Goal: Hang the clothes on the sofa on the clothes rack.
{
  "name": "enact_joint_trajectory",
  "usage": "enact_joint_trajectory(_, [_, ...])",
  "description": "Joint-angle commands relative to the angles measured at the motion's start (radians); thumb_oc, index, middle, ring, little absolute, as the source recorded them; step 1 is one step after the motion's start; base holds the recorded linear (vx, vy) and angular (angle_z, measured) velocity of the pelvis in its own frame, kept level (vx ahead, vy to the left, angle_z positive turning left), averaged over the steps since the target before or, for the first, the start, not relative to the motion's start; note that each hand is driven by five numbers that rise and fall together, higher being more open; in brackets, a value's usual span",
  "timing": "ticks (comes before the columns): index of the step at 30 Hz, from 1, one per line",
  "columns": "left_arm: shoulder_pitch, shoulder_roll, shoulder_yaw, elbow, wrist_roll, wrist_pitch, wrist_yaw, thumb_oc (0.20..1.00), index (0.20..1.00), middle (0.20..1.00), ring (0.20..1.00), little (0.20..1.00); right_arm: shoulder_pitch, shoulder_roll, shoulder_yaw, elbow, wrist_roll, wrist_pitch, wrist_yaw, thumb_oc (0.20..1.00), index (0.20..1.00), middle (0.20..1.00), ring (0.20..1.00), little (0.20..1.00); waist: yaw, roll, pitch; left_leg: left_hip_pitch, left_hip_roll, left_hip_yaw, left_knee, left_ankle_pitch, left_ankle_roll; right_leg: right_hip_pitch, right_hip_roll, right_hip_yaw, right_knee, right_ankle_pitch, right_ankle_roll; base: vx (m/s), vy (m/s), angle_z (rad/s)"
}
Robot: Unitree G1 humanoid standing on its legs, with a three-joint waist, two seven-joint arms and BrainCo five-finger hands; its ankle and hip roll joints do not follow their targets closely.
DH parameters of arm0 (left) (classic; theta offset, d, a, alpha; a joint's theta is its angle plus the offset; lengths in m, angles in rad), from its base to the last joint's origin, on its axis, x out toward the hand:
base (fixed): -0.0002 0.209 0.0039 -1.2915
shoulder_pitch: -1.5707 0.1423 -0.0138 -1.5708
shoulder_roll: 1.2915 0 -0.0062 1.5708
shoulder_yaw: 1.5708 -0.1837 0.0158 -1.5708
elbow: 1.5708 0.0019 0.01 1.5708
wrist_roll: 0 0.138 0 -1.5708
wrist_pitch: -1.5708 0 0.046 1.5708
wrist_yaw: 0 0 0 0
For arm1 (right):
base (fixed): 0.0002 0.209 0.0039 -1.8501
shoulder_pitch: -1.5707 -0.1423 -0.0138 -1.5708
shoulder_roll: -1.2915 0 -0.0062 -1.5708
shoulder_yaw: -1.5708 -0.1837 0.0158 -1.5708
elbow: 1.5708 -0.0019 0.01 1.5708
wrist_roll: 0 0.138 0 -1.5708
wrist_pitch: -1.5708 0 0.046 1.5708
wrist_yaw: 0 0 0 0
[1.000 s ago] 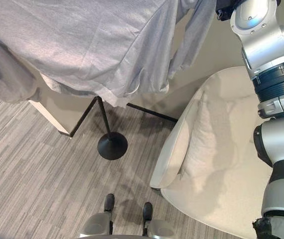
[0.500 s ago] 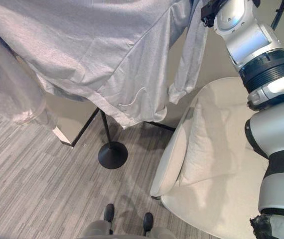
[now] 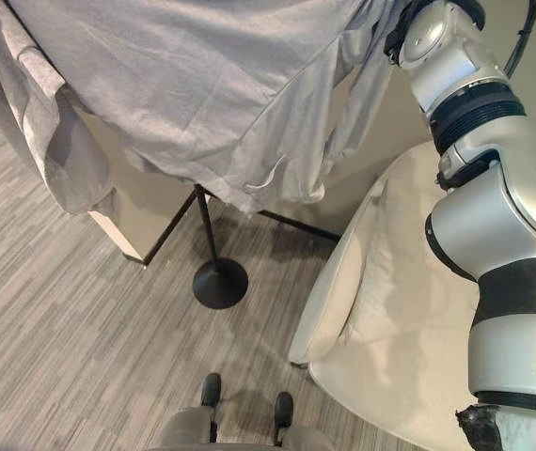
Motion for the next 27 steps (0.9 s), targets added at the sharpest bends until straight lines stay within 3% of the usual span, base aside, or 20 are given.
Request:
enact_joint_trajectory(1, [-0.294, 0.054, -0.128, 0.071, -0.038, -0.018, 0.018, 0.2, 0.2, 0.2, 0.2, 0.2, -0.272, -0.036, 0.083, 0.119, -0.024, 0.0, -0.019, 0.2, 0.2, 0.2, 0.2, 0.2, 0.026, 0.019, 0.126, 0.165, 0.031, 0.02, -0.063, -0.15, 0.004, -0.012, -0.061, 0.026, -0.014, -0.012, 0.022, -0.13, -0.003, 0.0])
enact_joint_trajectory(7, [-0.282, 0.043, -0.126, 0.081, -0.028, -0.009, 0.004, 0.2, 0.2, 0.2, 0.2, 0.2, -0.256, -0.064, 0.137, 0.122, -0.069, 0.008, 0.004, 0.2, 0.2, 0.2, 0.2, 0.2, 0.025, 0.016, 0.206, 0.142, 0.031, 0.018, -0.063, -0.136, 0.0, -0.037, -0.064, 0.028, -0.014, 0.002, 0.02, -0.1, -0.001, 0.0])
enact_joint_trajectory(10, [-0.188, 0.04, -0.069, 0.109, -0.021, -0.004, -0.036, 0.2, 0.2, 0.2, 0.2, 0.2, -0.175, -0.059, 0.098, 0.093, -0.078, -0.005, 0.033, 0.2, 0.2, 0.2, 0.2, 0.2, 0.025, 0.011, 0.234, 0.136, 0.031, 0.021, -0.063, -0.131, -0.003, -0.05, -0.067, 0.026, -0.014, 0.012, 0.019, -0.08, -0.015, 0.01])
enact_joint_trajectory(16, [-0.06, 0.061, -0.001, 0.08, 0.008, 0.002, -0.064, 0.2, 0.2, 0.2, 0.2, 0.2, -0.09, -0.056, 0.067, 0.021, -0.096, -0.015, 0.061, 0.2, 0.2, 0.2, 0.2, 0.2, 0.024, 0.014, 0.25, 0.13, 0.03, 0.021, -0.063, -0.126, -0.005, -0.058, -0.069, 0.027, -0.014, 0.022, 0.02, -0.03, -0.01, -0.01])
enact_joint_trajectory(23, [0.147, 0.11, 0.139, -0.051, 0.032, 0.001, -0.089, 0.2, 0.2, 0.2, 0.2, 0.2, 0.037, -0.068, -0.004, -0.141, -0.096, -0.041, 0.09, 0.2, 0.2, 0.2, 0.2, 0.2, 0.023, 0.018, 0.258, 0.123, 0.034, 0.019, -0.063, -0.122, -0.009, -0.064, -0.069, 0.026, -0.014, 0.033, 0.023, -0.01, -0.011, -0.03])
enact_joint_trajectory(27, [0.37, 0.114, 0.321, -0.239, 0.03, -0.005, -0.103, 0.2, 0.2, 0.2, 0.2, 0.2, 0.181, -0.097, -0.081, -0.229, -0.096, -0.051, 0.118, 0.2, 0.2, 0.2, 0.2, 0.2, 0.028, 0.027, 0.237, 0.123, 0.036, 0.016, -0.063, -0.125, -0.009, -0.061, -0.069, 0.026, -0.014, 0.035, 0.024, 0.02, -0.002, 0.0])
